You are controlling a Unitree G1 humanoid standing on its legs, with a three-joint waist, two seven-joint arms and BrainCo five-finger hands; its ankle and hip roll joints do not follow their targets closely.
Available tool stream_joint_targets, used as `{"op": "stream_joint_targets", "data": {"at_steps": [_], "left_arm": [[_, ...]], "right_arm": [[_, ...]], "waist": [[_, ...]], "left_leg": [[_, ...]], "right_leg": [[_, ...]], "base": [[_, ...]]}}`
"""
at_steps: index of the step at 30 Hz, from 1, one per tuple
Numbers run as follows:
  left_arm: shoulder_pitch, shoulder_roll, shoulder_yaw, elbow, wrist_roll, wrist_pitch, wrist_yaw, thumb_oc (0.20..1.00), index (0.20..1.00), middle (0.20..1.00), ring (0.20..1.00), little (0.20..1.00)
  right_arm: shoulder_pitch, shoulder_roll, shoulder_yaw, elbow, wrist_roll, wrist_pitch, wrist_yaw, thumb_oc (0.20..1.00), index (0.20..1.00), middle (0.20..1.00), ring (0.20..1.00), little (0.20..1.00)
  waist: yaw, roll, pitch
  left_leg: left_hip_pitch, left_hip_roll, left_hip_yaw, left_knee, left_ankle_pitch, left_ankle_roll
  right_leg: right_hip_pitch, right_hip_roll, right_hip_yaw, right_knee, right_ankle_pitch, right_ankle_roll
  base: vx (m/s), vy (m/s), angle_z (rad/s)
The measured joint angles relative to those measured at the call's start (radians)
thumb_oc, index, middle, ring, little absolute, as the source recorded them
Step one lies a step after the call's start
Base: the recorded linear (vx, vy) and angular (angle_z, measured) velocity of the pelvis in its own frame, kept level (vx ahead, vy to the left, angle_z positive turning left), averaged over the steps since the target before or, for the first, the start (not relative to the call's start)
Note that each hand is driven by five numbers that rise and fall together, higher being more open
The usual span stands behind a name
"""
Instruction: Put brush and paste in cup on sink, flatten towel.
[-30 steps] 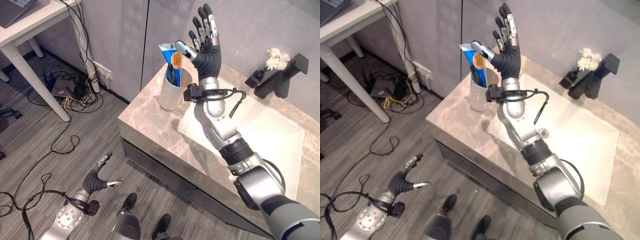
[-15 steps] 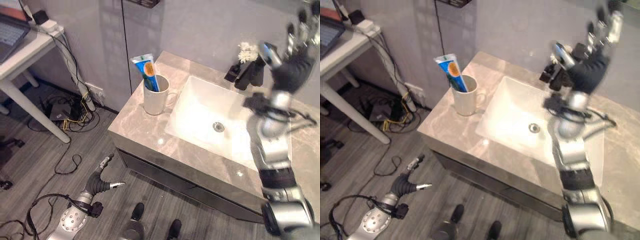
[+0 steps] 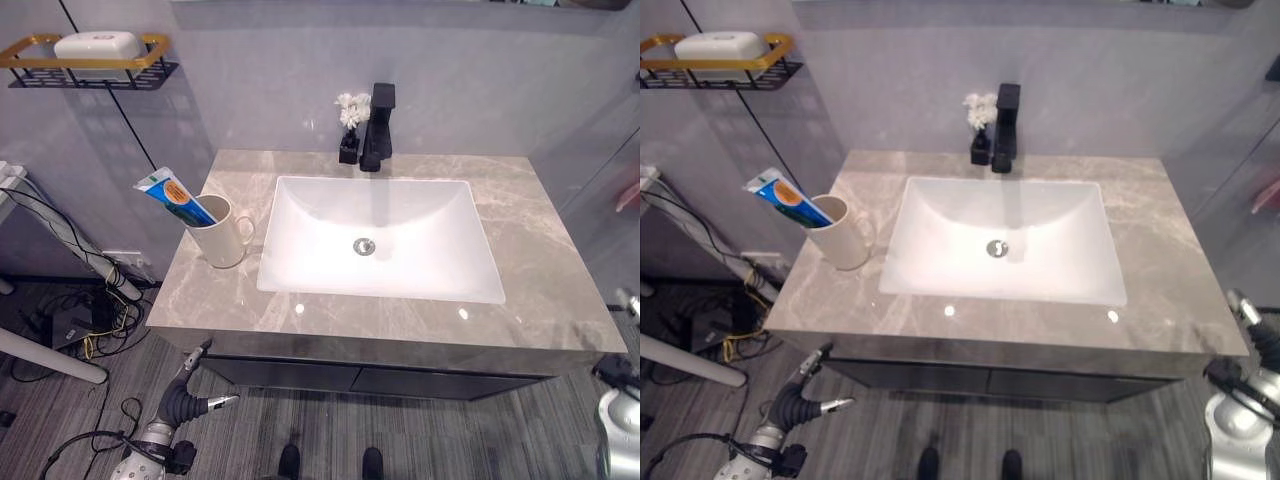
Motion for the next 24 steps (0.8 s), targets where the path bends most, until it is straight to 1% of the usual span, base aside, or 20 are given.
{"op": "stream_joint_targets", "data": {"at_steps": [2, 4, 5, 6, 7, 8, 9, 13, 15, 16, 19, 21, 22, 24], "left_arm": [[0.025, 0.0, 0.002, 0.002, 0.0, 0.0, 0.0, 1.0, 1.0, 1.0, 1.0, 1.0], [0.031, 0.0, 0.003, 0.004, -0.001, 0.0, 0.0, 1.0, 1.0, 1.0, 1.0, 1.0], [0.035, 0.0, 0.004, 0.007, -0.002, 0.001, -0.002, 1.0, 1.0, 1.0, 1.0, 1.0], [0.039, 0.0, 0.009, 0.008, -0.002, 0.001, -0.004, 1.0, 1.0, 1.0, 1.0, 1.0], [0.038, -0.001, 0.014, 0.009, -0.003, 0.002, -0.007, 1.0, 1.0, 1.0, 1.0, 1.0], [0.04, -0.001, 0.015, 0.009, -0.003, 0.002, -0.01, 1.0, 1.0, 1.0, 1.0, 1.0], [0.054, -0.001, 0.017, 0.009, -0.004, 0.002, -0.018, 1.0, 1.0, 1.0, 1.0, 1.0], [0.077, -0.001, 0.019, 0.009, -0.012, 0.005, -0.034, 1.0, 1.0, 1.0, 1.0, 1.0], [0.076, -0.001, 0.022, 0.009, -0.015, 0.01, -0.041, 1.0, 1.0, 1.0, 1.0, 1.0], [0.077, -0.002, 0.027, 0.003, -0.024, 0.011, -0.047, 1.0, 1.0, 1.0, 1.0, 1.0], [0.085, -0.001, 0.033, -0.039, -0.055, 0.012, -0.069, 1.0, 1.0, 1.0, 1.0, 1.0], [0.096, 0.007, 0.034, -0.075, -0.055, 0.013, -0.074, 1.0, 1.0, 1.0, 1.0, 1.0], [0.117, 0.028, 0.053, -0.129, -0.061, 0.01, -0.078, 1.0, 1.0, 1.0, 1.0, 1.0], [0.126, 0.043, 0.096, -0.178, -0.079, 0.01, -0.078, 1.0, 1.0, 1.0, 1.0, 1.0]], "right_arm": [[-0.005, 0.01, 0.021, 0.157, 0.05, 0.005, 0.024, 1.0, 1.0, 1.0, 1.0, 1.0], [-0.019, 0.021, 0.033, 0.239, 0.103, 0.011, 0.047, 1.0, 1.0, 1.0, 1.0, 1.0], [-0.012, 0.022, 0.051, 0.283, 0.13, -0.001, 0.066, 1.0, 1.0, 1.0, 1.0, 1.0], [-0.029, 0.009, 0.086, 0.345, 0.147, -0.001, 0.089, 1.0, 1.0, 1.0, 1.0, 1.0], [-0.028, 0.016, 0.111, 0.421, 0.186, 0.007, 0.135, 1.0, 1.0, 1.0, 1.0, 1.0], [-0.034, 0.018, 0.128, 0.492, 0.197, 0.008, 0.151, 1.0, 1.0, 1.0, 1.0, 1.0], [-0.047, 0.016, 0.171, 0.625, 0.212, 0.021, 0.18, 1.0, 1.0, 1.0, 1.0, 1.0], [-0.085, 0.05, 0.219, 0.822, 0.279, 0.049, 0.241, 1.0, 1.0, 1.0, 1.0, 1.0], [-0.085, 0.065, 0.247, 0.84, 0.298, 0.069, 0.267, 1.0, 1.0, 1.0, 1.0, 1.0], [-0.086, 0.073, 0.283, 0.85, 0.306, 0.069, 0.286, 1.0, 1.0, 1.0, 1.0, 1.0], [-0.108, 0.106, 0.42, 0.872, 0.299, 0.089, 0.339, 1.0, 1.0, 1.0, 1.0, 1.0], [-0.133, 0.133, 0.47, 0.868, 0.291, 0.096, 0.357, 1.0, 1.0, 1.0, 1.0, 1.0], [-0.154, 0.151, 0.484, 0.848, 0.277, 0.096, 0.361, 1.0, 1.0, 1.0, 1.0, 1.0], [-0.191, 0.155, 0.523, 0.841, 0.252, 0.098, 0.369, 1.0, 1.0, 1.0, 1.0, 1.0]], "waist": [[-0.01, -0.012, 0.001], [-0.008, -0.02, 0.001], [-0.008, -0.024, 0.003], [-0.006, -0.03, 0.003], [0.001, -0.036, 0.006], [0.007, -0.039, 0.007], [0.011, -0.043, 0.01], [0.023, -0.044, 0.017], [0.02, -0.041, 0.02], [0.024, -0.039, 0.022], [0.052, -0.038, 0.023], [0.071, -0.033, 0.027], [0.072, -0.029, 0.036], [0.095, -0.025, 0.048]], "left_leg": [[0.001, 0.0, 0.005, 0.0, 0.0, 0.0], [0.002, 0.001, 0.008, 0.0, 0.0, 0.0], [0.002, 0.001, 0.012, 0.0, 0.0, 0.0], [0.004, 0.002, 0.019, 0.0, 0.0, 0.0], [0.003, 0.003, 0.02, 0.0, 0.0, 0.0], [0.003, 0.003, 0.02, 0.0, 0.0, 0.0], [0.003, 0.002, 0.019, 0.0, 0.0, 0.0], [0.002, 0.002, 0.012, 0.0, 0.0, 0.0], [0.001, 0.002, 0.002, 0.0, 0.001, 0.0], [0.0, 0.002, -0.003, 0.0, 0.002, -0.001], [-0.002, 0.003, -0.01, 0.0, 0.003, -0.003], [-0.007, 0.002, -0.014, 0.0, 0.001, -0.004], [-0.017, 0.001, -0.027, 0.0, 0.002, -0.009], [-0.02, 0.002, -0.034, 0.0, 0.005, -0.01]], "right_leg": [[0.0, 0.0, 0.004, 0.0, 0.003, 0.0], [0.0, 0.0, 0.006, 0.0, 0.003, 0.0], [-0.005, 0.0, 0.01, 0.0, 0.005, 0.001], [-0.004, 0.001, 0.018, 0.0, 0.006, 0.001], [-0.005, 0.001, 0.021, -0.001, 0.007, 0.001], [-0.004, 0.001, 0.021, 0.0, 0.007, 0.002], [-0.004, 0.001, 0.021, -0.001, 0.007, 0.002], [-0.002, 0.001, 0.014, -0.001, 0.007, 0.002], [0.001, 0.0, 0.001, -0.001, 0.007, 0.003], [0.003, 0.0, -0.003, -0.001, 0.007, 0.003], [0.005, 0.002, -0.01, -0.001, 0.004, 0.0], [0.001, 0.001, -0.015, -0.001, 0.004, 0.0], [-0.002, 0.0, -0.026, -0.001, 0.005, 0.0], [-0.004, 0.001, -0.03, 0.0, 0.004, 0.0]], "base": [[-0.02, 0.001, -0.06], [-0.04, 0.0, -0.04], [-0.02, -0.005, -0.1], [-0.02, -0.005, -0.12], [-0.03, -0.006, -0.09], [0.0, 0.0, 0.0], [0.0, 0.0, 0.0], [-0.01, -0.004, 0.04], [-0.02, -0.004, 0.13], [-0.03, 0.002, 0.12], [-0.03, -0.001, 0.07], [-0.01, 0.0, 0.11], [0.0, 0.0, 0.22], [-0.01, -0.009, 0.15]]}}
